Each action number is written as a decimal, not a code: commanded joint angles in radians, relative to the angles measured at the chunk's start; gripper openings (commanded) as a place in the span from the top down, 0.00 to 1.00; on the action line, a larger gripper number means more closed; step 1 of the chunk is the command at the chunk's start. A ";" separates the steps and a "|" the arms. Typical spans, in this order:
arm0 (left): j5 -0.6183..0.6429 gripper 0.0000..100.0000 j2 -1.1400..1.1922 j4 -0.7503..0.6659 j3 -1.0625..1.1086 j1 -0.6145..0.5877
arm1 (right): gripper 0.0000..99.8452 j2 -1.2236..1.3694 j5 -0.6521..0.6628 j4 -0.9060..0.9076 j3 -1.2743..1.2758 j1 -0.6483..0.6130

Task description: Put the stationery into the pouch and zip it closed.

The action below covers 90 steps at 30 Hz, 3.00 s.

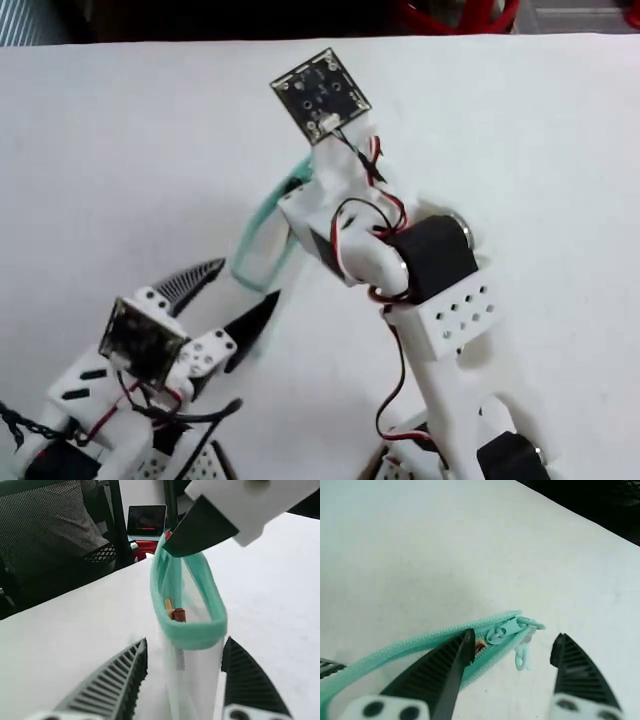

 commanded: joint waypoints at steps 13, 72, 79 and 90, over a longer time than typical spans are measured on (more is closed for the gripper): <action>0.143 0.76 -0.012 -0.181 0.259 -0.064 | 0.75 -0.022 -0.002 -0.022 -0.008 0.008; 0.135 0.93 -0.012 -0.293 0.324 -0.064 | 0.69 -0.171 0.123 -1.073 0.907 0.148; 0.135 0.93 -0.012 -0.295 0.324 -0.064 | 0.71 -0.056 0.123 -1.228 0.881 0.150; 0.135 0.93 -0.012 -0.295 0.324 -0.064 | 0.72 -0.249 0.124 -0.957 0.895 0.147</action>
